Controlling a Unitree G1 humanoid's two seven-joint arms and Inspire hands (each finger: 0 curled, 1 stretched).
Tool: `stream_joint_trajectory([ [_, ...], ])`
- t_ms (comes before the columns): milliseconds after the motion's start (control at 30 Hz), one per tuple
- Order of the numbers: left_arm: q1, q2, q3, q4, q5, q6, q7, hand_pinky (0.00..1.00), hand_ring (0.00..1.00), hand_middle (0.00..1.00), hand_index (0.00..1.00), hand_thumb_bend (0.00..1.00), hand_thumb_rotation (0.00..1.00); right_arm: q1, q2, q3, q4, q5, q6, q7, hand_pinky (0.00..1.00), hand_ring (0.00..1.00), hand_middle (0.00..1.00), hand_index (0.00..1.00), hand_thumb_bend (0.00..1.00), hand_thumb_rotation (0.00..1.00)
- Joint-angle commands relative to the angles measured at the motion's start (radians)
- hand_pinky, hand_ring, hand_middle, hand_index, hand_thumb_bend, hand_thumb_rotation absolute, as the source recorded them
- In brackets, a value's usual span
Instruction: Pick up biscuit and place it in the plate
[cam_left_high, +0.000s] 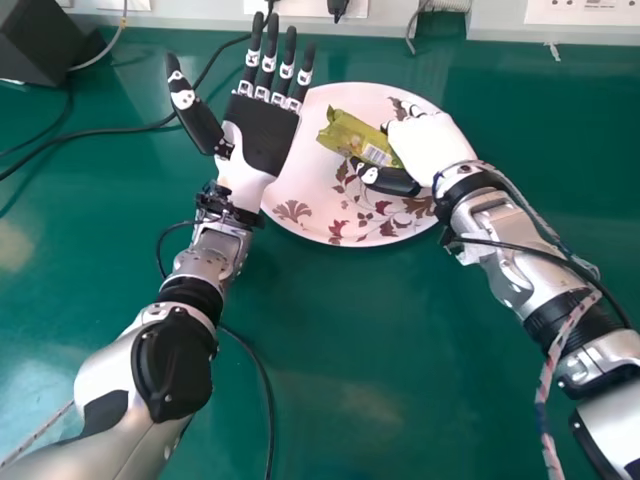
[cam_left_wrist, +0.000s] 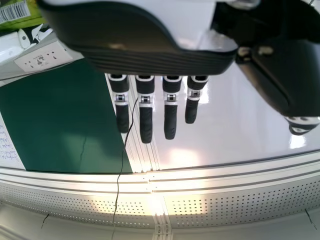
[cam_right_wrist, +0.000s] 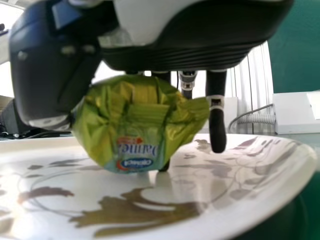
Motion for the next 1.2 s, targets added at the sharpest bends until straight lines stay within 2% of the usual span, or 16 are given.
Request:
stream_joint_trajectory([
  [0,0.016,0.003,0.007,0.009,-0.003,0.001,-0.036,0.80,0.78,0.84,0.95,0.92,0.33,0.050,0.024,0.022,0.002,0.004,-0.006,0.031,0.38,0.48,0.76,0.62,0.72,0.50],
  [67,0.017,0.005,0.011,0.014,-0.004,0.000,-0.031,0.80,0.79,0.84,0.95,0.91,0.34,0.051,0.023,0.021,-0.009,0.004,-0.002,0.032,0.40,0.51,0.80,0.67,0.80,0.59],
  [133,0.018,0.007,0.015,0.017,-0.004,0.000,-0.029,0.79,0.77,0.83,0.93,0.92,0.31,0.055,0.021,0.018,-0.023,0.004,-0.002,0.030,0.41,0.53,0.82,0.70,0.86,0.62],
  [300,0.023,0.007,0.020,0.019,-0.001,-0.013,-0.039,0.78,0.77,0.83,0.92,0.91,0.30,0.063,0.016,0.012,-0.049,0.006,0.004,0.037,0.45,0.57,0.88,0.76,0.91,0.64],
  [600,0.031,0.010,0.022,0.024,0.001,-0.023,-0.041,0.79,0.79,0.83,0.91,0.89,0.29,0.080,0.011,-0.013,-0.110,0.017,0.025,0.086,0.50,0.61,0.89,0.83,0.96,0.60],
  [833,0.032,0.014,0.021,0.028,0.004,-0.018,-0.055,0.80,0.79,0.82,0.90,0.90,0.28,0.097,0.008,-0.035,-0.156,0.021,0.037,0.089,0.52,0.63,0.88,0.83,0.97,0.58],
  [1033,0.032,0.013,0.022,0.029,0.005,-0.032,-0.055,0.77,0.77,0.81,0.89,0.92,0.26,0.113,0.011,-0.062,-0.185,0.034,0.035,0.069,0.52,0.63,0.85,0.81,1.00,0.64],
  [1167,0.033,0.014,0.023,0.030,0.004,-0.027,-0.055,0.79,0.79,0.82,0.90,0.92,0.26,0.127,0.013,-0.079,-0.221,0.046,0.058,0.091,0.52,0.63,0.85,0.77,1.00,0.65],
])
